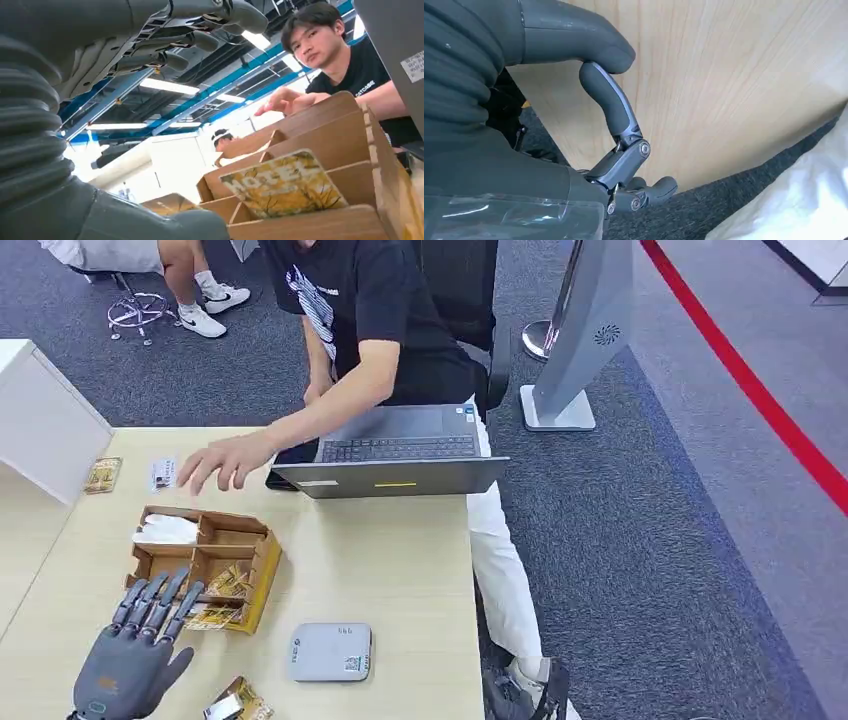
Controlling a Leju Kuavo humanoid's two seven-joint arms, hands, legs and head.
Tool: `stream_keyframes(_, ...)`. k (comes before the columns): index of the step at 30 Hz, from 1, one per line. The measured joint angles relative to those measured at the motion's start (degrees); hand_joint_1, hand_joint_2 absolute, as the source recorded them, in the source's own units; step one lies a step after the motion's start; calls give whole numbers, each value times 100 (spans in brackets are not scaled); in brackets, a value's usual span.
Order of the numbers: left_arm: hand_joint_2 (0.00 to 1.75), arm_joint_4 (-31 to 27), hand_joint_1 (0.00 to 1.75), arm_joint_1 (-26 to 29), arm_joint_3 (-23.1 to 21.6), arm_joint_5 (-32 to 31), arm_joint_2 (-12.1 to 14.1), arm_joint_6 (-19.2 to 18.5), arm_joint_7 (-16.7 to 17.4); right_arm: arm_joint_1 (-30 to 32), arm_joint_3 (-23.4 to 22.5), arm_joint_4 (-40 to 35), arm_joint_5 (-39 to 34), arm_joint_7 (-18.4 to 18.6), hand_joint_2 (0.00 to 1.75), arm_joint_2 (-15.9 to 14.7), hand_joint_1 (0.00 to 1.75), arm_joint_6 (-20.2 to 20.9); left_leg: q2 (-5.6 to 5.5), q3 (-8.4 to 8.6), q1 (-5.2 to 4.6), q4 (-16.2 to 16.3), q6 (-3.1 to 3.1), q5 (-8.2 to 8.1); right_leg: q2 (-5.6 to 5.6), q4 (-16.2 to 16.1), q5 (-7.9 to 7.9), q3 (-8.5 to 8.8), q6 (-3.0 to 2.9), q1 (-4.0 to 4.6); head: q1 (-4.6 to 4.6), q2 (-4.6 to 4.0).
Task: Pass the card to the sensor for recognition and then transmit it.
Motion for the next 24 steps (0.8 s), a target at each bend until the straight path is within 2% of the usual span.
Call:
stream_keyframes(8, 175, 227, 0, -5, 192, -20, -109, 13, -85, -2, 28, 2, 41, 0, 175, 0, 0, -103, 0, 0, 0, 0, 0, 0, 0, 0, 0, 0, 0, 0, 0, 0)
stream_keyframes(17, 175, 304, 0, -32, 208, -11, -201, 24, -160, -5, 70, 0, 81, 0, 175, 0, 0, -105, 0, 0, 0, 0, 0, 0, 0, 0, 0, 0, 0, 0, -2, 0)
stream_keyframes(19, 175, 367, 0, -60, 205, 83, -258, 26, -319, -7, 94, 0, 92, 0, 175, 0, 0, -131, 0, 1, -1, 0, 0, 0, 0, 0, 0, 0, 0, 0, -2, 0)
stream_keyframes(24, 175, 795, 0, -239, 203, 70, -509, 241, -411, -20, 173, 2, 120, 4, 175, 0, 0, -203, 0, 1, -1, 1, 0, 0, -1, -1, 1, 0, 0, 0, 0, 0)
